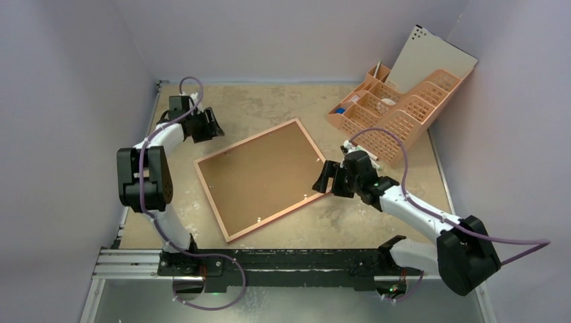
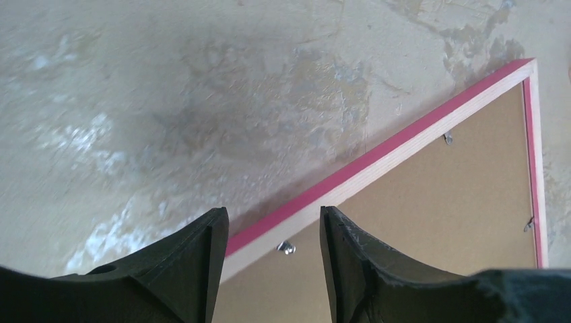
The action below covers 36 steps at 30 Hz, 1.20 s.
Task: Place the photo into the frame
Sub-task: Adjust the photo frame at the center of the board.
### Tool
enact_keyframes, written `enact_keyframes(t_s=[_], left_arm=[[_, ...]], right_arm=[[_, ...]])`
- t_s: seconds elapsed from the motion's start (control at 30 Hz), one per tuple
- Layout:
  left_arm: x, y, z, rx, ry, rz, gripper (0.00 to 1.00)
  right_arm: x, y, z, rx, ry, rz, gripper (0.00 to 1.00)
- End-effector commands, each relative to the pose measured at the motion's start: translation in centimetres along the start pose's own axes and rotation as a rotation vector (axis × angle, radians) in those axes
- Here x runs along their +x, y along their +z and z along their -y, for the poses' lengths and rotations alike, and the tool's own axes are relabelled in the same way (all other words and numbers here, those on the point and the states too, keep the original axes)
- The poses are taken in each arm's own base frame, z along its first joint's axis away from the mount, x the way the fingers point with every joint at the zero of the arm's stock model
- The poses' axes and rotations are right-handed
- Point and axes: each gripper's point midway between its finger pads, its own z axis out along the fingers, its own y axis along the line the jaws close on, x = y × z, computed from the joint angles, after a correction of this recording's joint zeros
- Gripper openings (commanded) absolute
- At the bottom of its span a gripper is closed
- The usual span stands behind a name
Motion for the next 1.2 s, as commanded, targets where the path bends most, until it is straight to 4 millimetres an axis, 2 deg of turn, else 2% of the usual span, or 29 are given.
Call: enact_keyframes(t_s=[0.0, 0.17, 0.2, 0.33, 0.47, 0.57, 0.63, 0.8, 0.93, 1.0, 1.17], left_arm=[[-0.5, 1.6, 1.8, 0.124, 0.069, -0.030, 0.55], [1.6, 2.5, 1.6, 0.143, 0.001, -0.100, 0.56], [3.2, 2.9, 0.7, 0.107, -0.102, -0.144, 0.56], [5.2, 2.7, 0.3, 0.097, -0.202, -0.167, 0.56], [6.9, 1.9, -0.3, 0.055, -0.232, -0.192, 0.56], [8.5, 1.3, -1.5, -0.015, -0.273, -0.188, 0.58], [9.4, 0.6, -1.5, -0.023, -0.302, -0.185, 0.59], [11.8, -1.3, -1.2, -0.027, -0.388, -0.167, 0.59], [13.8, -2.9, -0.5, 0.007, -0.451, -0.146, 0.59], [15.5, -3.6, -0.4, 0.017, -0.471, -0.158, 0.59], [18.9, -4.9, 0.7, 0.088, -0.495, -0.222, 0.59]], right_arm=[[3.2, -0.4, 0.6, -0.019, 0.044, -0.092, 0.82], [5.1, 0.9, 0.6, -0.074, 0.063, -0.147, 0.83], [5.2, 1.9, 0.3, -0.101, 0.070, -0.161, 0.82], [4.1, 3.2, -0.2, -0.107, 0.066, -0.143, 0.80], [2.9, 4.6, -1.1, -0.116, 0.067, -0.146, 0.78], [1.0, 5.8, -2.3, -0.138, 0.040, -0.125, 0.77], [-0.2, 6.9, -3.2, -0.156, 0.027, -0.114, 0.77], [-3.6, 10.0, -5.1, -0.171, -0.035, -0.100, 0.76], [-5.2, 12.7, -5.6, -0.159, -0.071, -0.123, 0.76], [-6.3, 13.8, -6.3, -0.168, -0.089, -0.122, 0.75], [-8.2, 15.4, -6.9, -0.152, -0.114, -0.112, 0.75]])
